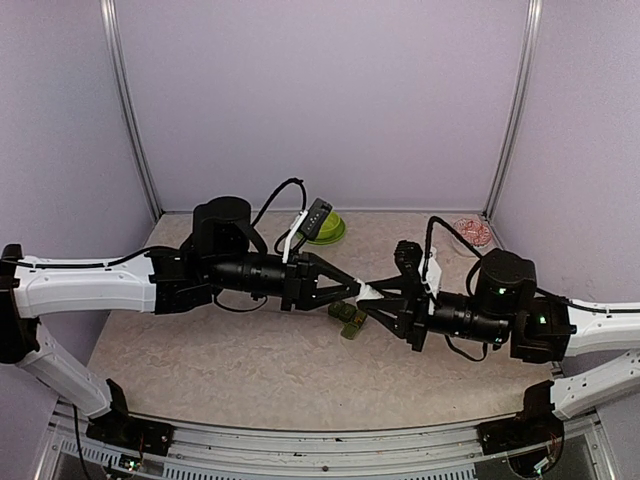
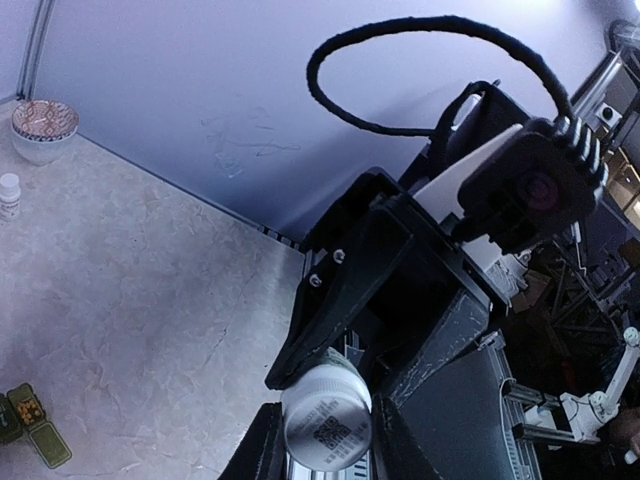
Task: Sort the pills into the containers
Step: Screw the lid of the pill bottle onto the pill bottle.
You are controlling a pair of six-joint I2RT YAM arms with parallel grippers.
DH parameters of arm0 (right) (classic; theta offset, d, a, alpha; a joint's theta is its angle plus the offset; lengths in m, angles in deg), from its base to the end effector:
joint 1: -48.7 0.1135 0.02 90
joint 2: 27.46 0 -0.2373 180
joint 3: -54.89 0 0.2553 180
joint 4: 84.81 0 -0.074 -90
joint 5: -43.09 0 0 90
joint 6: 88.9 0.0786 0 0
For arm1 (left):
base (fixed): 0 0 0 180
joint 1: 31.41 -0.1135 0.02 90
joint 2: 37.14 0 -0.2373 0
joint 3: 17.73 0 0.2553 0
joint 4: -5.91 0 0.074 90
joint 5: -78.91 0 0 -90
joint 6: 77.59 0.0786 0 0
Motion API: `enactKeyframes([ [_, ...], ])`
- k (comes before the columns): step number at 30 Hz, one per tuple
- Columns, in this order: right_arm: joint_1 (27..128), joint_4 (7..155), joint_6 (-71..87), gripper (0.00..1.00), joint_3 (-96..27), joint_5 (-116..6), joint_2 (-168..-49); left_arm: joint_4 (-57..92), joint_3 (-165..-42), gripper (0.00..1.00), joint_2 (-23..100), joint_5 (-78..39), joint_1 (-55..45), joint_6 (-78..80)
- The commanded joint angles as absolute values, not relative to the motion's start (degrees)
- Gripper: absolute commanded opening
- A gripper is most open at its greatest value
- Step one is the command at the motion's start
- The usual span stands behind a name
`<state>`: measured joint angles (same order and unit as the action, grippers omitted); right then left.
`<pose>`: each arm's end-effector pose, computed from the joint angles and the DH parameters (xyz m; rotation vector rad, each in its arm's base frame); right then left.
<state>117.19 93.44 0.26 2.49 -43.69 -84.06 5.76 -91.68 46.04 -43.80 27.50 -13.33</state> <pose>0.1125 0.2734 0.2771 -0.9560 1.4602 0.8345 0.1610 -0.3492 0.2861 1.0099 1.7052 -1.5212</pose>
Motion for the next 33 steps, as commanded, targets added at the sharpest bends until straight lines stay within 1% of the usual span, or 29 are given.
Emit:
enactKeyframes([
  [1, 116.9, 94.3, 8.5, 0.12, -0.1, -49.0, -82.5, 2.8, -91.1, 0.0, 43.7, -50.5, 29.0, -6.3],
  [12, 116.9, 95.3, 14.8, 0.13, -1.0, -53.4, -83.0, 6.3, -91.5, 0.0, 42.7, -49.8, 32.1, 0.9],
  [26, 115.7, 96.8, 19.2, 0.14, -2.0, -61.5, -83.1, 5.1, -89.6, 0.0, 40.3, -53.5, 32.6, 5.3],
  [30, 115.4, 96.1, 19.2, 0.15, -2.7, -62.6, -84.2, 5.6, -89.3, 0.0, 39.6, -51.9, 32.7, 6.0],
  [33, 115.4, 94.7, 18.4, 0.15, -3.3, -61.1, -85.5, 5.9, -89.2, 0.0, 39.7, -49.5, 32.6, 5.2],
])
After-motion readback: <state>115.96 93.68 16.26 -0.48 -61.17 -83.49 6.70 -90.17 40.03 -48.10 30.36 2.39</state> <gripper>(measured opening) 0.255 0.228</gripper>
